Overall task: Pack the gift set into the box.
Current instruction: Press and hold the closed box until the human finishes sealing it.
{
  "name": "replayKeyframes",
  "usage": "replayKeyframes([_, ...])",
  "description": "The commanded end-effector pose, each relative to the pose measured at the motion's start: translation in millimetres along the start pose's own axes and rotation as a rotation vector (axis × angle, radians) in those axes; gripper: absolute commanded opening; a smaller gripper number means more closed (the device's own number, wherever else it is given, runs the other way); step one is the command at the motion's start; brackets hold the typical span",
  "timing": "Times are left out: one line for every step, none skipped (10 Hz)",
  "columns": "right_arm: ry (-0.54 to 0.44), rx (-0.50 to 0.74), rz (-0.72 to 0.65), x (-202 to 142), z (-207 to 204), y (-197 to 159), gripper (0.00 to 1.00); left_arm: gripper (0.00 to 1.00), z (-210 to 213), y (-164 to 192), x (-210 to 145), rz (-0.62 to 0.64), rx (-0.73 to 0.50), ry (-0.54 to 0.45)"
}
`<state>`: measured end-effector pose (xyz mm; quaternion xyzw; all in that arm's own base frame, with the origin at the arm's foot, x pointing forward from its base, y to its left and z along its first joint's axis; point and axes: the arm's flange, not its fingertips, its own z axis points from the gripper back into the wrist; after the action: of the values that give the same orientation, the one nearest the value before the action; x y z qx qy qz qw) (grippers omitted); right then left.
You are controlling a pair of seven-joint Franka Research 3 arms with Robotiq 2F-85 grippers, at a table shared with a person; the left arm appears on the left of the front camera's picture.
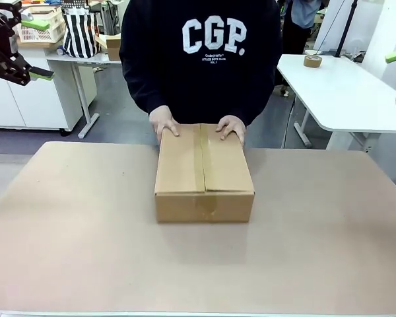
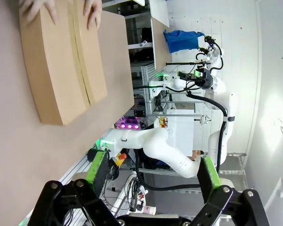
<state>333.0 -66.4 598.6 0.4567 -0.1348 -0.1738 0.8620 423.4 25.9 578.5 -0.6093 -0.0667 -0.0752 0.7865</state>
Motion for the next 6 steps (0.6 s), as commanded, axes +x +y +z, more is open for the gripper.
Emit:
replayKeyframes([0.001, 0.029, 0.023, 1.7, -0.8, 0.3, 1.0, 1.0, 2.1, -1.3, -1.9, -0.006, 0.0, 0.01])
replayKeyframes([0.001, 0.029, 0.023, 1.7, -0.8, 0.3, 1.0, 1.0, 2.1, -1.3, -1.9, -0.006, 0.0, 0.01])
replayKeyframes([0.001, 0.029, 0.023, 1.7, -0.8, 0.3, 1.0, 1.0, 2.1, -1.3, -1.9, -0.006, 0.0, 0.01])
replayKeyframes([0.001, 0.029, 0.023, 1.7, -0.8, 0.3, 1.0, 1.0, 2.1, -1.3, -1.9, -0.006, 0.0, 0.01])
replayKeyframes([0.001, 0.029, 0.023, 1.7, -0.8, 0.3, 1.0, 1.0, 2.1, -1.3, -1.9, -0.006, 0.0, 0.01])
replayKeyframes([0.001, 0.029, 0.023, 1.7, -0.8, 0.3, 1.0, 1.0, 2.1, -1.3, -1.9, -0.006, 0.0, 0.01])
